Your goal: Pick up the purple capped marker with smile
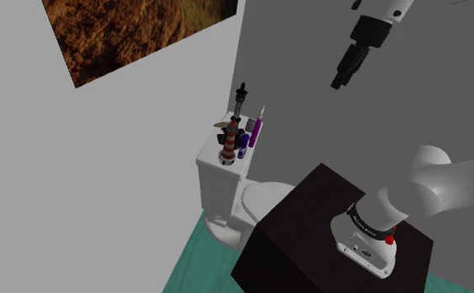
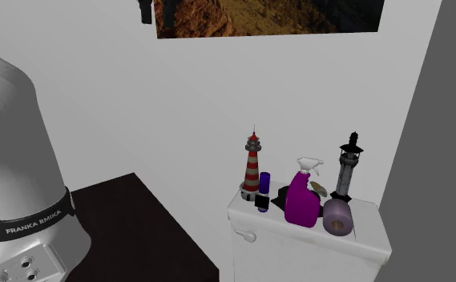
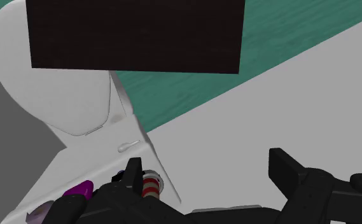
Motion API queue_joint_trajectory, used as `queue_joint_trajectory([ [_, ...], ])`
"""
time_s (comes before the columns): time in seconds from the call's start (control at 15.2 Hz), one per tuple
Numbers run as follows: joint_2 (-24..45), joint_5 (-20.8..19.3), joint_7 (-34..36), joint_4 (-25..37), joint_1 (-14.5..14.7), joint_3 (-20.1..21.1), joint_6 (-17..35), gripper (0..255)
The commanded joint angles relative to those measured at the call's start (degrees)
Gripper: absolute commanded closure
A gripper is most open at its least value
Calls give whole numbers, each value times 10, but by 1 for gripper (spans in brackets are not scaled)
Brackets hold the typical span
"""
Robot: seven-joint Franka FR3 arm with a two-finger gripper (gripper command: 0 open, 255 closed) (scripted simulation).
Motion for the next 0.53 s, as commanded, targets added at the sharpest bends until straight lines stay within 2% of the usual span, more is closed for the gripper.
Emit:
queue_joint_trajectory([
  [0.0,0,0,0,0,0,0,0,0],
  [0.46,36,-9,-24,-104,-4,1,163,0],
])
